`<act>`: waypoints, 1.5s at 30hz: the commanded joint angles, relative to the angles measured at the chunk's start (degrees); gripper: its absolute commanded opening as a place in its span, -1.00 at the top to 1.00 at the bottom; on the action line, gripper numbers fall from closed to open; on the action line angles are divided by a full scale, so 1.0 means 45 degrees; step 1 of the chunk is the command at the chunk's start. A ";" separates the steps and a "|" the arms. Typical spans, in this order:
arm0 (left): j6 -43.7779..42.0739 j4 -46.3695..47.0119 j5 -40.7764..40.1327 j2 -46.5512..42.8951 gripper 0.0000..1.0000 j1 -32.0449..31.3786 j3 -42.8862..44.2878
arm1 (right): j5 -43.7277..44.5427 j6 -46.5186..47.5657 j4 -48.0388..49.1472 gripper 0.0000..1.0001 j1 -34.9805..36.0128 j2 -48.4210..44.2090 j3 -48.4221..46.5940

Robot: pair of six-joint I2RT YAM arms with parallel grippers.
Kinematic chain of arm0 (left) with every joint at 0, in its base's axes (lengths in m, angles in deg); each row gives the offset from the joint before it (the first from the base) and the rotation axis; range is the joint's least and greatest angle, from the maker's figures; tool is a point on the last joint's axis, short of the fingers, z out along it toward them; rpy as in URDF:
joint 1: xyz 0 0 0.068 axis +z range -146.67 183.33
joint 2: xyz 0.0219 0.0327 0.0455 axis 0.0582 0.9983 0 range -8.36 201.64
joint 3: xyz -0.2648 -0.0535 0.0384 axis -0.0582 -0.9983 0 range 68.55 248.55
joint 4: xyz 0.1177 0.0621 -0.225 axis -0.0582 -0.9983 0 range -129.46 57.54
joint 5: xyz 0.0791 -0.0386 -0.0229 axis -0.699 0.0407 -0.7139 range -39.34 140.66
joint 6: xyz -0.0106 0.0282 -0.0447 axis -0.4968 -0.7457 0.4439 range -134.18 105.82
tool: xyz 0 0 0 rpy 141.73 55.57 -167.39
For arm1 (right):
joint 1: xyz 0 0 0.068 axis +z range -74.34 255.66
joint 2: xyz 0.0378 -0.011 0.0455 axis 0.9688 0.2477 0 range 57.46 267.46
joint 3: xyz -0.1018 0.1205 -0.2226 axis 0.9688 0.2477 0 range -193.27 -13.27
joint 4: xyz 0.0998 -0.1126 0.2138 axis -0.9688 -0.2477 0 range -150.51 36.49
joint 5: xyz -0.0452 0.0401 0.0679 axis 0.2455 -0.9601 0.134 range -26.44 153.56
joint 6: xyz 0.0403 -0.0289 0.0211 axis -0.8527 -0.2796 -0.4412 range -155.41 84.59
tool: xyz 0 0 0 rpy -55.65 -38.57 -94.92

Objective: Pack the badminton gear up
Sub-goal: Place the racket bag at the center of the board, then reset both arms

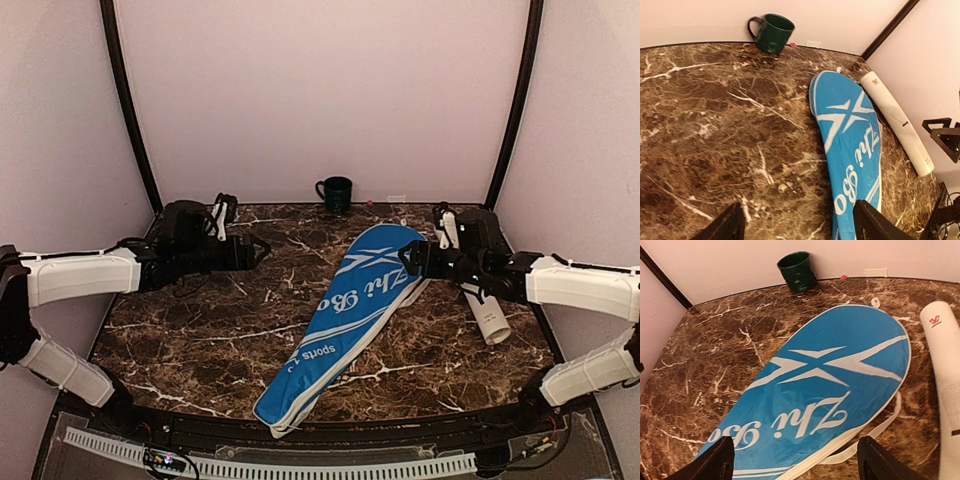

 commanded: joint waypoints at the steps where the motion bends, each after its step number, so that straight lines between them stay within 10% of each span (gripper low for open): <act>1: -0.1116 -0.0013 0.0062 0.0399 -0.54 0.1714 0.0484 | 0.0471 0.1096 -0.0164 -0.75 -0.1302 -0.0117 -0.0555; 12: -0.0940 0.2059 -0.0856 -0.1341 -0.58 0.8504 -0.2866 | -0.0420 0.2462 0.2481 -0.93 -0.7108 -0.2040 0.1990; 19: -0.3086 0.4771 -0.4410 -0.3934 -0.67 0.8581 -0.6110 | 0.1148 0.3097 0.5908 -0.93 -0.8157 -0.4508 0.5453; 29: -0.5105 1.0162 -0.3026 -0.1289 -0.67 0.8565 -0.7572 | 0.2823 0.4587 1.2414 -0.93 -0.8181 -0.2843 0.8459; 45: -0.5332 1.1148 -0.3335 -0.0462 -0.69 0.8542 -0.7518 | 0.2548 0.4729 1.2852 -0.93 -0.8170 -0.1437 0.8179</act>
